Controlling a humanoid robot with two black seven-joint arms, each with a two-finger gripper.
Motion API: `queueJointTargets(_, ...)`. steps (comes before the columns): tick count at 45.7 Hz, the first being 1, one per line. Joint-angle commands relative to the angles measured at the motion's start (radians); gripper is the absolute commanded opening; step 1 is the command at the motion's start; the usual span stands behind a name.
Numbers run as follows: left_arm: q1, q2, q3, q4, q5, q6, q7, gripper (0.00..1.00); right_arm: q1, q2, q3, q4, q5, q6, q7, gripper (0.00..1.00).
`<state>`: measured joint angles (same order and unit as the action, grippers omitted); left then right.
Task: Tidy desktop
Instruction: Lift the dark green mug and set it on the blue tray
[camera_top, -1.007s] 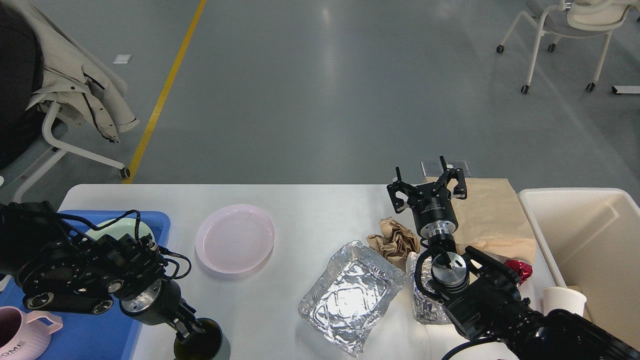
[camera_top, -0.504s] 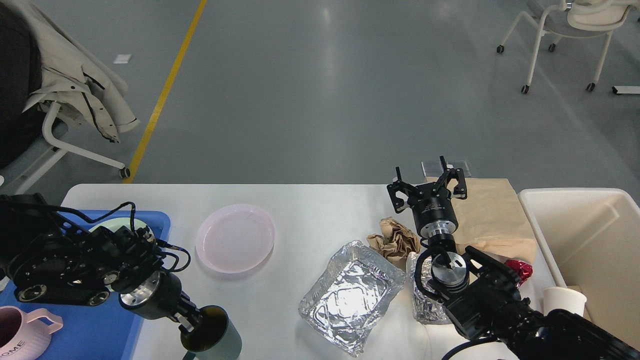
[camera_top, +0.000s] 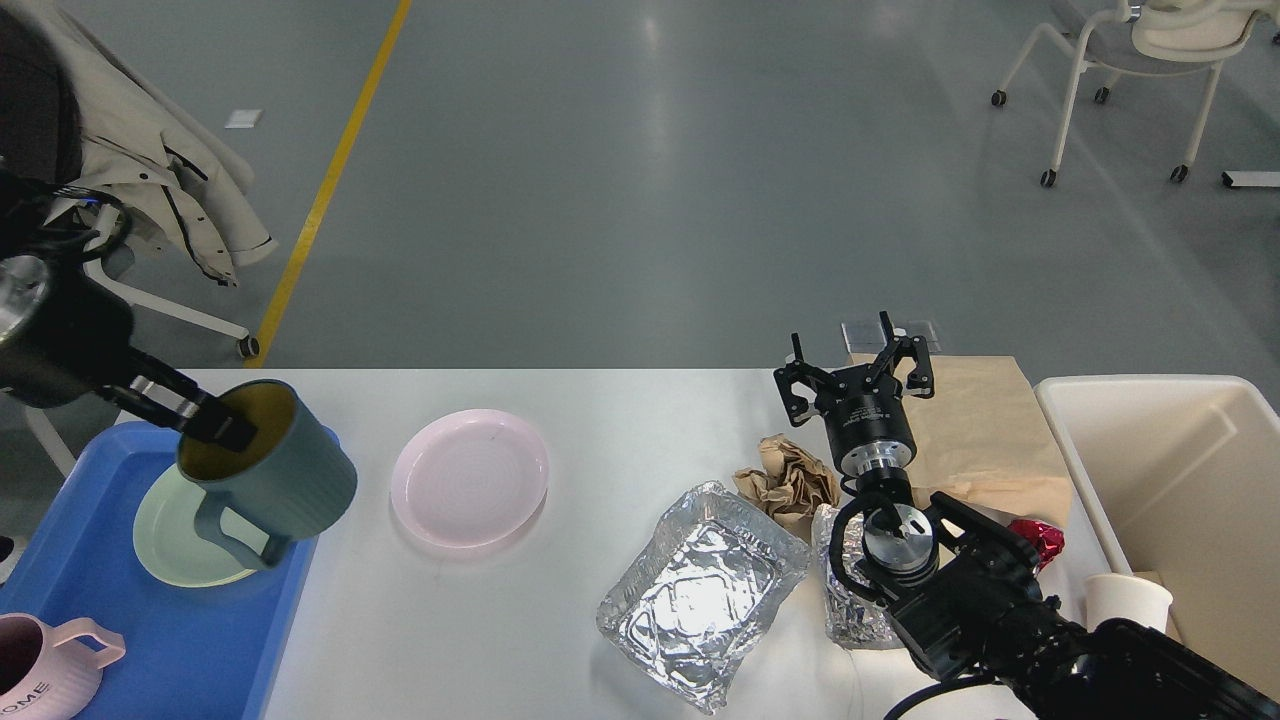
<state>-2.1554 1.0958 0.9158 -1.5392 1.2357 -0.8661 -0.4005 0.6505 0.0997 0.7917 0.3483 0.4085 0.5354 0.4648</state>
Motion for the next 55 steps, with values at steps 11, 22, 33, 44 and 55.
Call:
queueJointTargets(11, 0.370, 0.204, -0.001, 0.021, 0.297, 0.254, 0.043, 0.00, 0.000, 0.000, 0.000, 0.000, 0.001, 0.000, 0.000, 1.00)
queueJointTargets(22, 0.672, 0.079, -0.046, 0.106, 0.245, 0.528, 0.143, 0.00, 0.000, 0.000, 0.001, 0.000, -0.002, 0.000, 0.000, 1.00)
queueJointTargets(33, 0.897, -0.023, -0.153, 0.241, 0.214, 0.630, 0.164, 0.00, 0.000, 0.000, 0.000, 0.000, 0.001, 0.000, 0.000, 1.00)
queueJointTargets(44, 1.048, -0.085, -0.233, 0.310, 0.217, 0.679, 0.164, 0.08, 0.000, 0.000, 0.001, 0.000, 0.001, 0.000, 0.000, 1.00)
queueJointTargets(55, 1.043, -0.077, -0.245, 0.310, 0.215, 0.667, 0.135, 0.98, 0.000, 0.000, 0.000, 0.000, 0.001, 0.000, 0.000, 1.00)
